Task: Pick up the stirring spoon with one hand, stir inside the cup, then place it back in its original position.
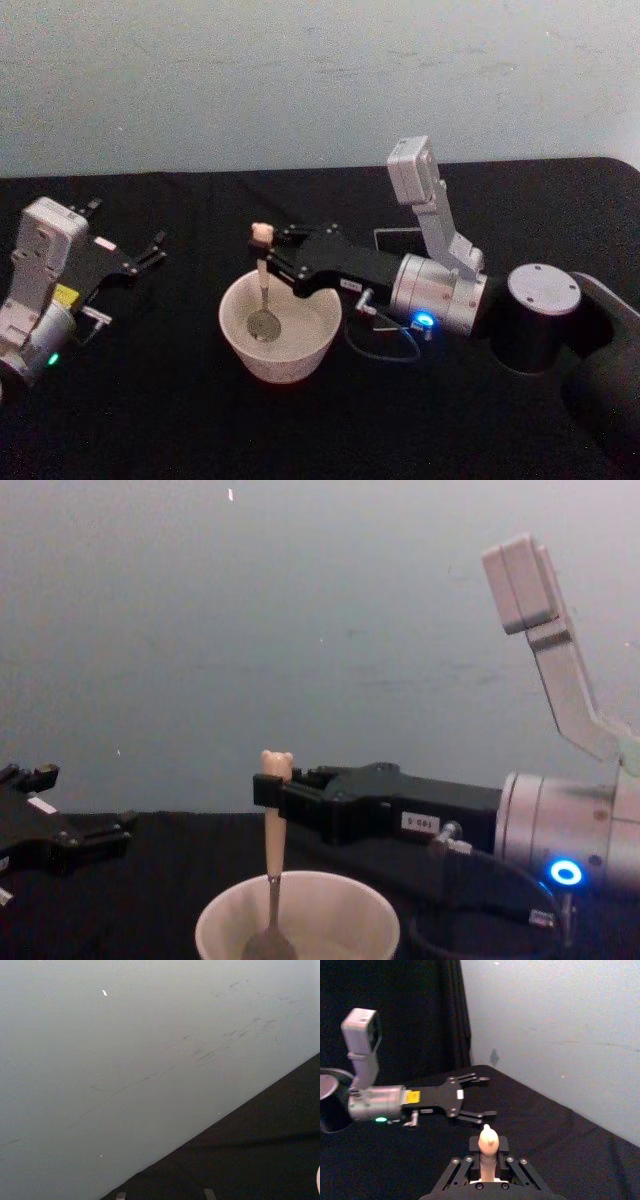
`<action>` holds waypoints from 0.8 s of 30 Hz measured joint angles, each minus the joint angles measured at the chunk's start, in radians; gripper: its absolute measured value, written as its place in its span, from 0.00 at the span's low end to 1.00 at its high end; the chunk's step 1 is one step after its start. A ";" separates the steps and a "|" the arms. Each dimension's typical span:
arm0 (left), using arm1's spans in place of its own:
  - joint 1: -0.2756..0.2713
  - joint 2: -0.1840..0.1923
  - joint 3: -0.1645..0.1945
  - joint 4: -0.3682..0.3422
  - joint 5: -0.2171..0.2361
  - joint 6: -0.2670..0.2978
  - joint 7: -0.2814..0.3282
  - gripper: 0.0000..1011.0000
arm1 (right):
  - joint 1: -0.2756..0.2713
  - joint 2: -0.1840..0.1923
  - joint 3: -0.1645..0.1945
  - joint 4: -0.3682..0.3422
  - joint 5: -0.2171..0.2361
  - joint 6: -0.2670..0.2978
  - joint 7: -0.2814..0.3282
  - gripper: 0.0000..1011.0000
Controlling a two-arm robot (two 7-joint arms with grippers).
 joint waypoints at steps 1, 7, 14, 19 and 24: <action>0.000 0.000 0.000 0.000 0.000 0.000 0.000 0.99 | 0.007 -0.007 0.004 0.015 -0.003 -0.004 -0.004 0.19; 0.000 0.000 0.000 0.000 0.000 0.000 0.000 0.99 | 0.023 -0.017 0.024 0.051 -0.011 -0.014 -0.020 0.19; 0.000 0.000 0.000 0.000 0.000 0.000 0.000 0.99 | 0.020 -0.009 0.054 0.058 -0.020 -0.019 -0.040 0.19; 0.000 0.000 0.000 0.000 0.000 0.000 0.000 0.99 | -0.001 0.019 0.064 0.023 -0.029 -0.009 -0.042 0.19; 0.000 0.000 0.000 0.000 0.000 0.000 0.000 0.99 | -0.029 0.050 0.069 -0.030 -0.032 0.001 -0.034 0.19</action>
